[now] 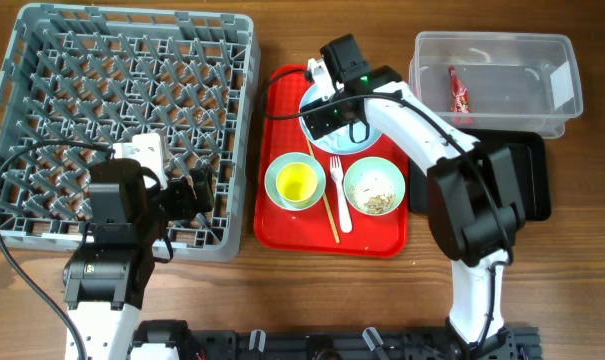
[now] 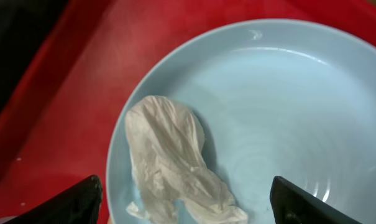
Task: Sort waste into correct bins and load items into the dishwasher rack
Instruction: 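Grasp the white tissue from the plate with the right gripper, drop in bin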
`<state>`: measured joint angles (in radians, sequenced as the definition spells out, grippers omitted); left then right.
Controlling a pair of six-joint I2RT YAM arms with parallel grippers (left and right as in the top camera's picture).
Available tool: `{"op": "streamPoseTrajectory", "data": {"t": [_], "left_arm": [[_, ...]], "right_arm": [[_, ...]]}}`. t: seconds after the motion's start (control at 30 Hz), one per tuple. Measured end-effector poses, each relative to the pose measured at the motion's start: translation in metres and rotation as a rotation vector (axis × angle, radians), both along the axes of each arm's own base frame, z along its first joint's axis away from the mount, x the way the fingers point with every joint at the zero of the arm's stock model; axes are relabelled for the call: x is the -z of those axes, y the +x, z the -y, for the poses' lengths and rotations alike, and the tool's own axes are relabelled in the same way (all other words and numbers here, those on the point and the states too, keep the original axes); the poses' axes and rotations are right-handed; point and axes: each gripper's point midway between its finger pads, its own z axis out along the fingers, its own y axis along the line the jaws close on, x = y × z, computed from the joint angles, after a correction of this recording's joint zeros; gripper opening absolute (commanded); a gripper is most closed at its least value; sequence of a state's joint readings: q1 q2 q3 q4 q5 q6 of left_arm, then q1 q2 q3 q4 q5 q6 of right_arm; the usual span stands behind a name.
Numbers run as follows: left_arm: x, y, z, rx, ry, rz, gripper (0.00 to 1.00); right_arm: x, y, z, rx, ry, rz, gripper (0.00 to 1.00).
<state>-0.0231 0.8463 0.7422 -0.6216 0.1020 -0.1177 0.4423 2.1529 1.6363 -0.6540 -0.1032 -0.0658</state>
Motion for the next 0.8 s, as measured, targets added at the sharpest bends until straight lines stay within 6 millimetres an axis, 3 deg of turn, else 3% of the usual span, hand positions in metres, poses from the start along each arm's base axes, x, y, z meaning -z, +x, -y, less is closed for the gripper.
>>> {"op": "streamPoseTrajectory", "data": {"t": [0.07,0.17,0.3,0.37,0.53,0.63,0.73,0.8], "left_arm": [[0.0,0.0,0.0,0.0,0.0,0.0,1.0],[0.0,0.0,0.0,0.0,0.0,0.0,1.0],[0.0,0.0,0.0,0.0,0.0,0.0,1.0],[0.0,0.0,0.0,0.0,0.0,0.0,1.0],[0.0,0.0,0.0,0.0,0.0,0.0,1.0],[0.0,0.0,0.0,0.0,0.0,0.0,1.0],[0.0,0.0,0.0,0.0,0.0,0.0,1.0],[0.0,0.0,0.0,0.0,0.0,0.0,1.0]], "right_arm": [[0.01,0.0,0.001,0.01,-0.008,-0.015,0.77],[0.027,-0.002,0.003,0.021,-0.025,-0.044,0.5],[0.028,-0.001,0.004,0.045,-0.024,-0.046,0.15],[0.029,-0.003,0.005,0.06,-0.024,-0.058,0.04],[0.026,-0.008,0.015,0.131,-0.045,-0.089,0.04],[-0.013,0.006,0.036,0.229,-0.023,-0.017,0.04],[-0.092,0.027,0.081,0.388,0.065,0.126,0.05],[-0.137,0.034,0.122,0.526,0.114,0.197,0.05]]}}
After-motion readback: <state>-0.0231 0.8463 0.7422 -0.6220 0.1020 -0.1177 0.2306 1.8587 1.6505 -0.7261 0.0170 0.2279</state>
